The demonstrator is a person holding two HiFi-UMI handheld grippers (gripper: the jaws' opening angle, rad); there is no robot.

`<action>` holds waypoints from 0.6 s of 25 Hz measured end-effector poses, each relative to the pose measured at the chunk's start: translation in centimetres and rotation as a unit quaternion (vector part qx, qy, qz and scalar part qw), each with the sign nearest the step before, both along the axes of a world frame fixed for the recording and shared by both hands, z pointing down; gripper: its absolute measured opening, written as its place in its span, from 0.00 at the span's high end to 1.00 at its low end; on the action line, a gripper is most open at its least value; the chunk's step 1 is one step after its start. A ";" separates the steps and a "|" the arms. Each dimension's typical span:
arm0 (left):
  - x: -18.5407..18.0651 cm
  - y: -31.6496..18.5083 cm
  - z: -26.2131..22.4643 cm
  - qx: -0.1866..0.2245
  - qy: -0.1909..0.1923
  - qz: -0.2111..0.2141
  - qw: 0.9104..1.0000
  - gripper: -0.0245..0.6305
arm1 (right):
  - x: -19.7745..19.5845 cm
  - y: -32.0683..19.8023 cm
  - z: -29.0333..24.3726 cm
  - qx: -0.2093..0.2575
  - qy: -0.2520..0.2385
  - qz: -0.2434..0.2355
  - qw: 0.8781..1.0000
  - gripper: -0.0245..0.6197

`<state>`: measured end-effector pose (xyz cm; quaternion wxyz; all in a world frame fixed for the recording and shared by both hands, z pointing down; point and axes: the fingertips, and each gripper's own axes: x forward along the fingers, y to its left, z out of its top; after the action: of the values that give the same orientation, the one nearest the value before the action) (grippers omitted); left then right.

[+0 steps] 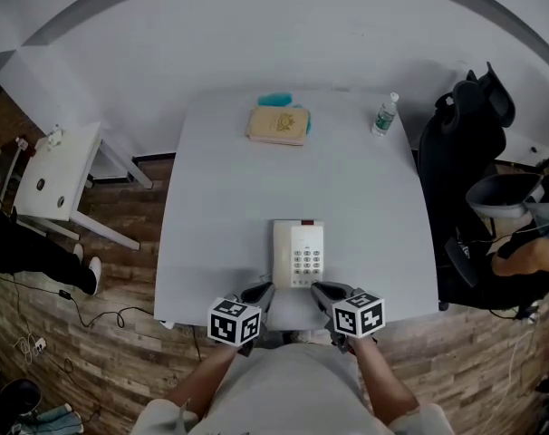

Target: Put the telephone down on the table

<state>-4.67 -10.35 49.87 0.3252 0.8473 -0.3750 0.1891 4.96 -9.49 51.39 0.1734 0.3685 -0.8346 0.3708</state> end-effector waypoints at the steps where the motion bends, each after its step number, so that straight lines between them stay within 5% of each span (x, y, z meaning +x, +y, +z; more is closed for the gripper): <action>1: 0.0 0.0 0.0 0.000 0.000 -0.001 1.000 0.94 | -0.1 0.1 0.0 0.000 0.001 -0.003 1.000 0.95; 15: 0.2 1.0 -0.6 0.013 -0.014 0.014 1.000 0.94 | -0.9 0.9 0.1 0.004 0.008 -0.004 1.000 0.95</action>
<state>-4.50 -9.30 49.23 0.3060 0.8541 -0.3697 0.2005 4.06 -8.59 51.46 0.1801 0.3688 -0.8362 0.3636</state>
